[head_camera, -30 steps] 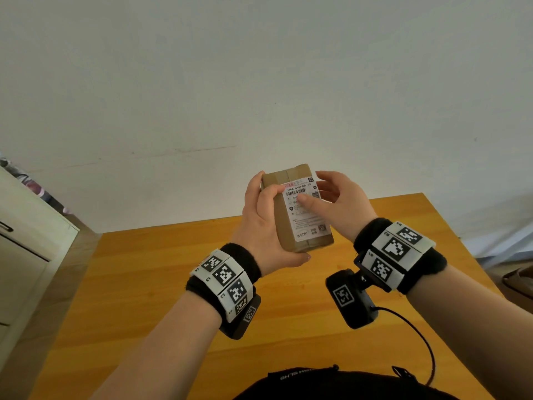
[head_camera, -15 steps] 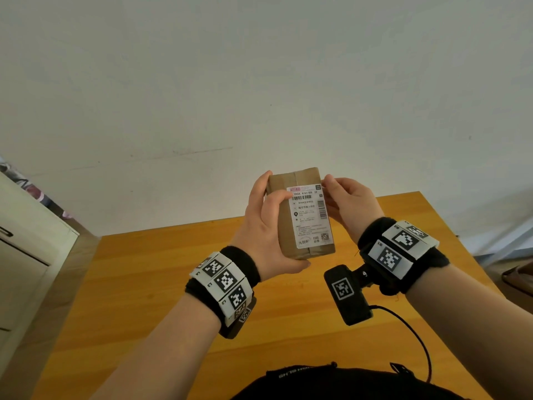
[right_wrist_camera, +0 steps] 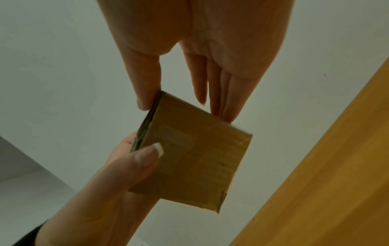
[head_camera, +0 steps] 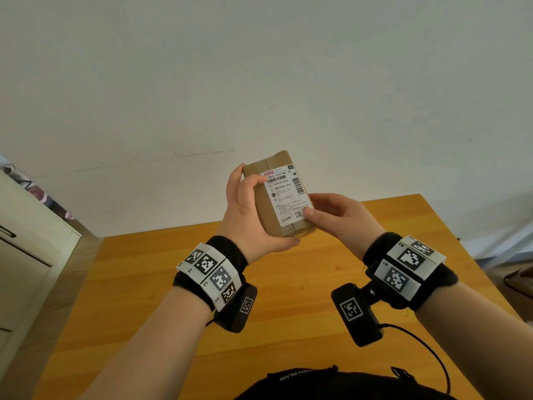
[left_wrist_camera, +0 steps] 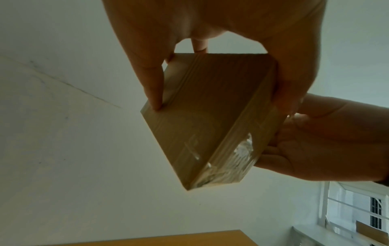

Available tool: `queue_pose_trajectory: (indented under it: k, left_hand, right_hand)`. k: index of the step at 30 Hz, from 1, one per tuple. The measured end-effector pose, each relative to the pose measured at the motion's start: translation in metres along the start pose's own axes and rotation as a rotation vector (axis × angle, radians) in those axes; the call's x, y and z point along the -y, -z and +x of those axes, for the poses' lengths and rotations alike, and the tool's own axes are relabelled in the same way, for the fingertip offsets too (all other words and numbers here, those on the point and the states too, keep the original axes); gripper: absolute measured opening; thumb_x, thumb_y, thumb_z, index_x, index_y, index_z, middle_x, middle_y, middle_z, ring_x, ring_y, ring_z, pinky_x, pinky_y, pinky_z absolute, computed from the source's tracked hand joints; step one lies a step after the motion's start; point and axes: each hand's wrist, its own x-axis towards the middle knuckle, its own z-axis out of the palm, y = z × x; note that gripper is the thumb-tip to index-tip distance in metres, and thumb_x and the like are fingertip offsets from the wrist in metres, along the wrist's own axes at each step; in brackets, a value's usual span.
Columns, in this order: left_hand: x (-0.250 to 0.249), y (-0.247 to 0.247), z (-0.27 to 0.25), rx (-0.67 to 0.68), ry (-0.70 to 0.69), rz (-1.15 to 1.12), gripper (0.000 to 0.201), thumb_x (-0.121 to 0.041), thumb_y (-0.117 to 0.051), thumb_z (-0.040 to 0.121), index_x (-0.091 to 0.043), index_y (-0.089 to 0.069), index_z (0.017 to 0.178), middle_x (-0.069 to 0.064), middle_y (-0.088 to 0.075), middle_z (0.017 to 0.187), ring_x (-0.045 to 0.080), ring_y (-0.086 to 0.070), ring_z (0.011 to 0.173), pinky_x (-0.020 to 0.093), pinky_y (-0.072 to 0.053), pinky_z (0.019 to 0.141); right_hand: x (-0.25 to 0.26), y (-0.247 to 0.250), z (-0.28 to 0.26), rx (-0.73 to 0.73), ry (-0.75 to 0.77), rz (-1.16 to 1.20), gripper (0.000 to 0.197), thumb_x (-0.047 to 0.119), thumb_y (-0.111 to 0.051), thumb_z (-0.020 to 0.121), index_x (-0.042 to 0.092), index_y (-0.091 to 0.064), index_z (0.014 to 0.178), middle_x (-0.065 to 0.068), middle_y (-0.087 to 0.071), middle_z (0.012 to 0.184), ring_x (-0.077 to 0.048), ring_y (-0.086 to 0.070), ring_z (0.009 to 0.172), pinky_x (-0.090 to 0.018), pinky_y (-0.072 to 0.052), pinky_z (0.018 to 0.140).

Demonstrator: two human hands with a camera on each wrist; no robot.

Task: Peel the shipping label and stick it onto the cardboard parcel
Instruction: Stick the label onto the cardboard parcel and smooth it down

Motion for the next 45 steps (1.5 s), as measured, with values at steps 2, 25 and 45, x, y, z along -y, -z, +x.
queue_pose_trajectory:
  k: [2, 25, 45]
  left_hand:
    - [0.0, 0.0, 0.0, 0.0, 0.008, 0.01, 0.109, -0.044, -0.085, 0.041, -0.019, -0.027, 0.13, 0.009, -0.004, 0.15, -0.002, -0.007, 0.126, 0.034, -0.041, 0.106]
    - [-0.02, -0.01, -0.025, 0.153, -0.176, 0.132, 0.11, -0.045, -0.083, 0.044, -0.038, -0.013, 0.128, -0.007, 0.014, 0.151, 0.015, -0.013, 0.14, 0.022, -0.038, 0.105]
    - [0.006, -0.009, -0.024, -0.051, 0.266, -0.163, 0.067, -0.028, -0.07, 0.077, -0.016, -0.034, 0.132, 0.002, -0.036, 0.137, 0.016, -0.047, 0.122, 0.02, -0.048, 0.087]
  right_hand:
    - [0.0, -0.001, -0.001, 0.009, 0.008, 0.004, 0.054, 0.026, -0.069, 0.079, 0.013, -0.052, 0.129, 0.0, -0.065, 0.121, -0.012, -0.061, 0.11, -0.034, -0.05, 0.098]
    - [0.007, -0.008, 0.0, -0.145, -0.131, 0.121, 0.042, 0.054, -0.047, 0.086, 0.016, -0.065, 0.081, -0.007, -0.068, 0.084, -0.031, -0.068, 0.09, -0.048, -0.053, 0.089]
    - [-0.017, -0.037, -0.009, -0.034, 0.01, -0.109, 0.032, 0.028, -0.052, 0.091, 0.016, -0.061, 0.119, 0.007, -0.067, 0.096, -0.012, -0.066, 0.093, -0.025, -0.056, 0.078]
